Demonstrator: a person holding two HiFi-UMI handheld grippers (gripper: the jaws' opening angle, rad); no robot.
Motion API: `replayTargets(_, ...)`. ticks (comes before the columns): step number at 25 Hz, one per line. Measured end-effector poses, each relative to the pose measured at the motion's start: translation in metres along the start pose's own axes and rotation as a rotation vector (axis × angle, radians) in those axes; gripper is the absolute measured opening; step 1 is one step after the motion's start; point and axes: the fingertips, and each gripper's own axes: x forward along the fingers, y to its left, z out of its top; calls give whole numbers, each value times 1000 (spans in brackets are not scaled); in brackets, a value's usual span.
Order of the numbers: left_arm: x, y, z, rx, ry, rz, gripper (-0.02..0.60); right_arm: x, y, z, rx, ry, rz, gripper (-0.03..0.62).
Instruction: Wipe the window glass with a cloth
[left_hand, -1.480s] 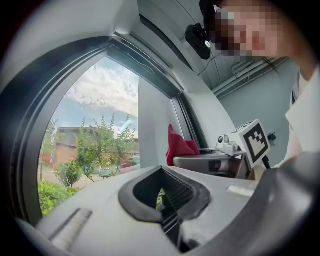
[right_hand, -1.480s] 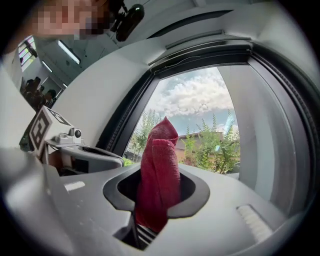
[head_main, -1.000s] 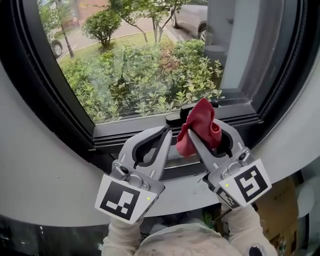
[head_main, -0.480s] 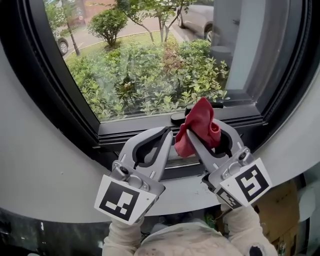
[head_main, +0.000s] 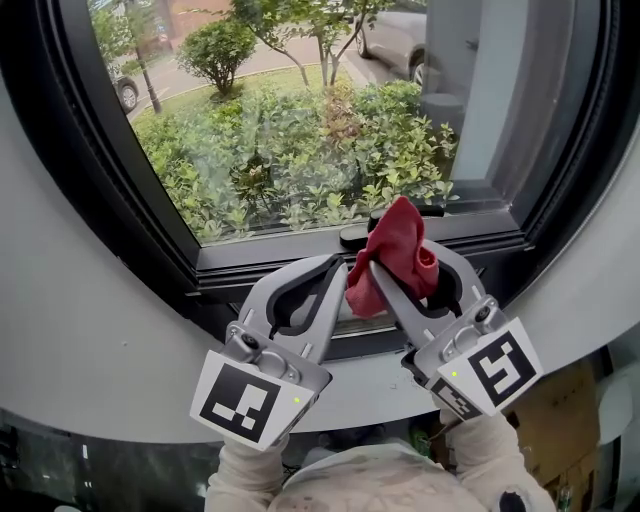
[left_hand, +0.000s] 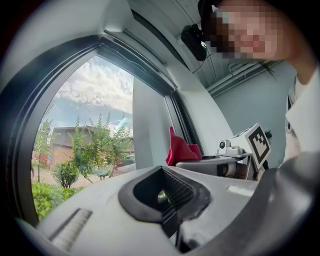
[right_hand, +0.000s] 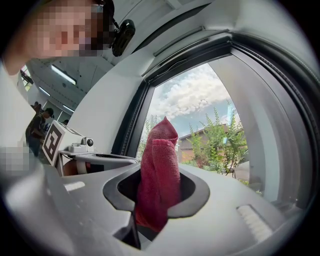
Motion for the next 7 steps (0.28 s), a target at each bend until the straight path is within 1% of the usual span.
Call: replayTargets(7,-3,-1,3,4,-2,2,0,-2,3,3,2,-5,2,132)
